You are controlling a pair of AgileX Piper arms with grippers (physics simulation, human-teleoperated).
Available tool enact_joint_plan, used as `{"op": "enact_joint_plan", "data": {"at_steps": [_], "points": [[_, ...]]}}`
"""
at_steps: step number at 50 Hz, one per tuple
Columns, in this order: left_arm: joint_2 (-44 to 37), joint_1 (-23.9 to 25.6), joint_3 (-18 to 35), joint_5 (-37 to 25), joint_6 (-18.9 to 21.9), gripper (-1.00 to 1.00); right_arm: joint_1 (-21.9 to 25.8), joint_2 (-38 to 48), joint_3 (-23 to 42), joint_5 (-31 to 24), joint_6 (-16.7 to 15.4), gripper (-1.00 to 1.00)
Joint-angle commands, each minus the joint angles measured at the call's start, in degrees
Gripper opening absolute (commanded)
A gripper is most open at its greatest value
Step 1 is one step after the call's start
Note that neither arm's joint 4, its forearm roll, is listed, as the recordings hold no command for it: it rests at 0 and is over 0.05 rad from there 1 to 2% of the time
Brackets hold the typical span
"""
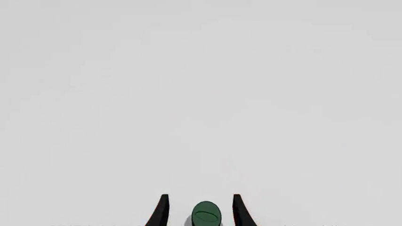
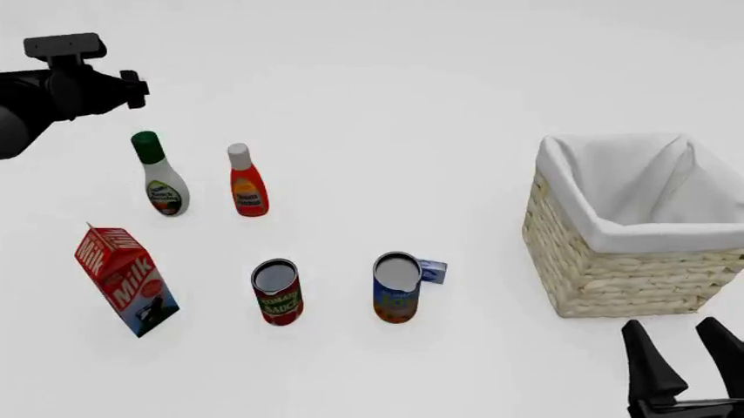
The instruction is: Pick the salad dressing and place it in the basket.
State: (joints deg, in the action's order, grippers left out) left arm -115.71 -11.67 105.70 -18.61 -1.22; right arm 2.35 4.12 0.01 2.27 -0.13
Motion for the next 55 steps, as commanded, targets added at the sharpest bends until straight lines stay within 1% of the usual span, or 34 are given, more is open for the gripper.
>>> {"op": "enact_joint_plan", "data": {"at_steps": [1, 8, 20, 39, 48, 55], "points": [[-3.58, -0.61, 1.13, -0.20, 0.25, 1.00, 0.17, 0.68, 0.04, 0.48, 0.11, 1.00], [-4.71, -0.95, -0.58, 1.14, 1.61, 1.00, 0.52, 0.93, 0.02, 0.67, 0.27, 1.00], [-6.52, -0.39, -0.74, 1.80, 1.92, 1.00, 0.49, 0.33, 0.01, -0.11, 0.36, 1.00], [-8.50, 1.58, -0.86, 2.49, 1.61, 1.00, 0.44, -0.33, 0.00, -0.96, 0.59, 1.00], [-9.41, 1.16, -1.42, 3.18, 1.51, 1.00, 0.45, -0.28, 0.00, -1.10, 0.72, 1.00], [-10.21, 0.57, -2.89, 4.44, 1.65, 1.00, 0.62, 0.03, -0.01, -0.94, 0.91, 1.00]]}}
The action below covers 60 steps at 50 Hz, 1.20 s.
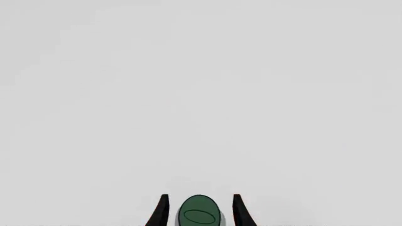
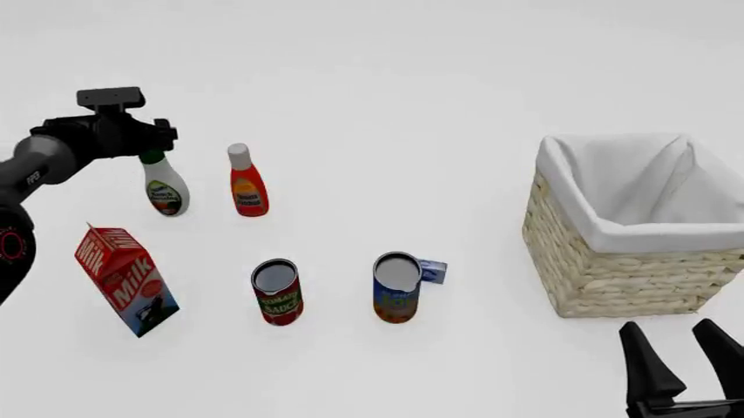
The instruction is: Pick the salad dressing and place it in the basket.
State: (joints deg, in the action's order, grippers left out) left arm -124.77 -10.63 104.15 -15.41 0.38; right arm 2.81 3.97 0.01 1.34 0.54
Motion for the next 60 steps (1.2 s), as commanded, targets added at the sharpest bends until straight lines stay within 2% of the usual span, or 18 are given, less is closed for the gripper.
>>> {"op": "enact_joint_plan", "data": {"at_steps": [1, 19, 20, 23, 26, 31, 39, 45, 50, 60], "points": [[-1.15, -0.47, -1.35, 1.25, 0.06, 1.00, 0.15, 0.19, -0.01, -0.01, 0.24, 1.00], [-2.44, 0.66, -3.21, 3.06, -0.74, 1.00, 0.25, -0.31, -0.01, -0.46, 0.33, 1.00], [-1.58, 0.46, -4.19, 4.11, -0.44, -1.00, 0.25, -0.27, -0.01, -0.41, 0.30, 1.00], [1.46, 0.11, -7.46, 7.17, 1.24, -1.00, 0.42, -0.23, -0.01, -0.31, 0.22, 1.00], [3.08, 0.03, -7.99, 7.81, 0.83, -1.00, 0.36, -0.58, -0.01, -0.49, 0.19, 1.00], [5.31, 0.42, -7.46, 7.16, 1.25, -1.00, 0.28, -1.30, 0.00, -1.03, 0.13, 1.00], [9.62, 0.77, -3.75, 4.13, 2.77, -1.00, 0.35, -2.27, 0.01, -1.50, 0.09, 1.00], [15.50, 4.83, -2.99, 2.75, 4.42, -1.00, 0.28, -3.06, 0.01, -2.03, 0.09, 1.00], [18.84, 7.53, -2.82, 1.63, 4.15, -1.00, 0.37, -3.24, 0.02, -2.07, 0.16, 1.00], [26.61, 15.64, -5.48, 0.93, 5.13, -1.00, 0.64, -3.40, 0.01, -2.06, 0.27, 1.00]]}}
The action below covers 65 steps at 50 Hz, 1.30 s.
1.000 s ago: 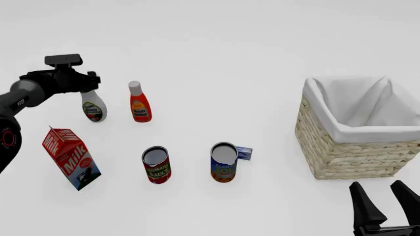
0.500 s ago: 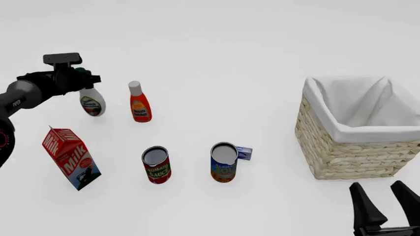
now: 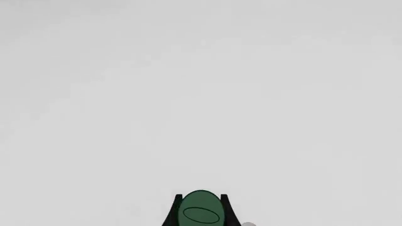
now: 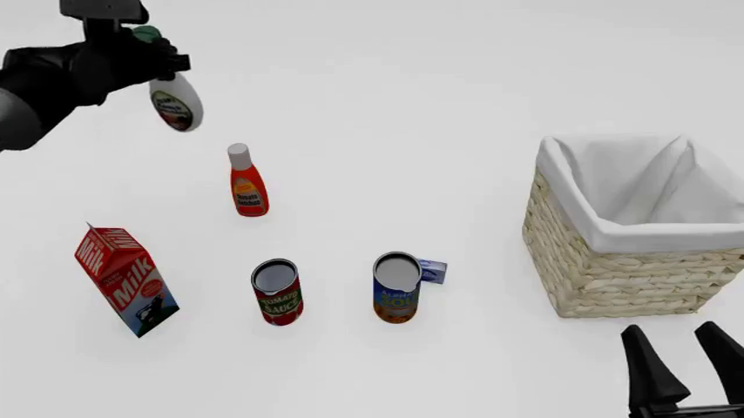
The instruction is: Pick the salad dressing and place it in the basket.
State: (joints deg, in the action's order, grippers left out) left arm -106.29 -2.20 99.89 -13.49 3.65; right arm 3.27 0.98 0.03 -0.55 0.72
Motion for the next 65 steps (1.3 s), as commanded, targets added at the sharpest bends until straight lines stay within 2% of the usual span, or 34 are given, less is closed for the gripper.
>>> {"op": "enact_joint_plan", "data": {"at_steps": [1, 11, 19, 25, 29, 35, 49, 56, 60, 62, 65], "points": [[8.70, 8.35, -1.50, -1.09, 1.88, -1.00, 0.25, -0.38, 0.00, -0.13, -0.03, 1.00], [13.70, 18.19, -3.06, -1.99, 3.48, -1.00, 0.44, -0.51, -0.02, -0.09, -0.17, 1.00], [14.47, 25.04, -5.43, -1.30, 4.99, -1.00, 0.58, -0.14, 0.03, 0.25, -0.13, 1.00], [14.95, 30.13, -8.54, 0.77, 4.51, -1.00, 0.58, -0.26, 0.01, -0.02, -0.22, 1.00], [13.44, 32.75, -8.02, -0.06, 2.67, -1.00, 0.63, -0.34, 0.01, -0.07, -0.22, 1.00], [13.69, 36.53, -8.85, 0.56, 2.85, -1.00, 0.73, -0.37, 0.01, -0.08, -0.12, 1.00], [13.24, 42.33, -5.83, -2.37, 1.73, -1.00, 0.78, -0.54, 0.00, -0.52, 0.02, 1.00], [13.41, 43.67, -4.97, -3.44, 2.12, -1.00, 0.98, -0.56, 0.01, -0.48, -0.15, 1.00], [13.68, 44.17, -5.11, -3.62, 2.35, -1.00, 3.15, 0.32, -0.01, -0.32, -1.54, 1.00], [13.72, 44.36, -5.23, -3.63, 2.20, -1.00, 4.87, 3.54, 0.04, 1.93, -3.52, 1.00], [13.78, 44.45, -5.32, -3.61, 2.11, -1.00, 6.22, 7.38, 0.36, 4.45, -4.54, 1.00]]}}
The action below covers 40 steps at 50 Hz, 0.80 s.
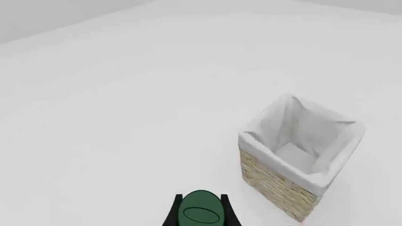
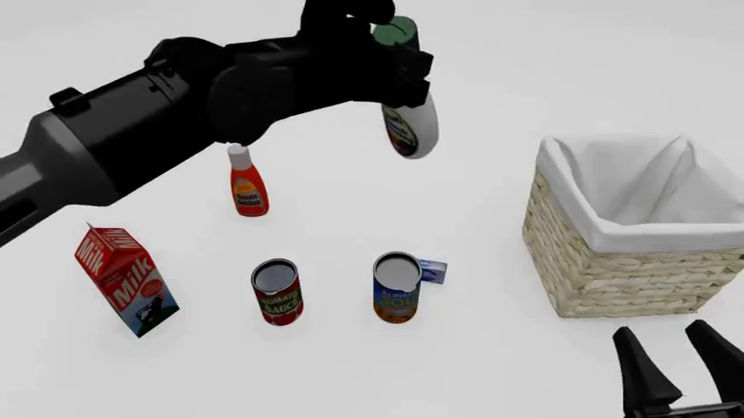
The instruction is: Pick the salad dressing and place it in the basket.
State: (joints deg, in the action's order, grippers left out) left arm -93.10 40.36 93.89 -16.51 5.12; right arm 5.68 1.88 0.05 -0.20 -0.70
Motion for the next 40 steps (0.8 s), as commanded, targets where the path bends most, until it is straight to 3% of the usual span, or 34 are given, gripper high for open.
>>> {"op": "enact_joint_plan", "data": {"at_steps": [1, 8, 10, 22, 27, 40], "points": [[0.63, 1.93, 0.66, -0.61, 0.63, -1.00, 4.11, 8.87, 0.59, 5.48, -4.14, 1.00], [0.71, 2.15, 0.29, -0.53, 0.89, -1.00, 9.67, 19.31, 7.12, 7.22, -8.73, 1.00], [0.71, 2.16, 0.17, -0.42, 0.97, -1.00, 10.20, 20.92, 8.19, 7.39, -8.72, 1.00], [0.60, 2.78, -0.44, -0.10, 1.14, -1.00, 17.58, 32.41, 23.05, 3.90, -14.68, 1.00], [0.83, 3.19, -0.48, -0.28, 1.32, -1.00, 20.15, 35.45, 28.74, 2.86, -14.19, 1.00], [1.46, 3.52, -1.51, 0.03, 1.33, -1.00, 22.41, 42.26, 33.89, 4.25, -14.11, 1.00]]}}
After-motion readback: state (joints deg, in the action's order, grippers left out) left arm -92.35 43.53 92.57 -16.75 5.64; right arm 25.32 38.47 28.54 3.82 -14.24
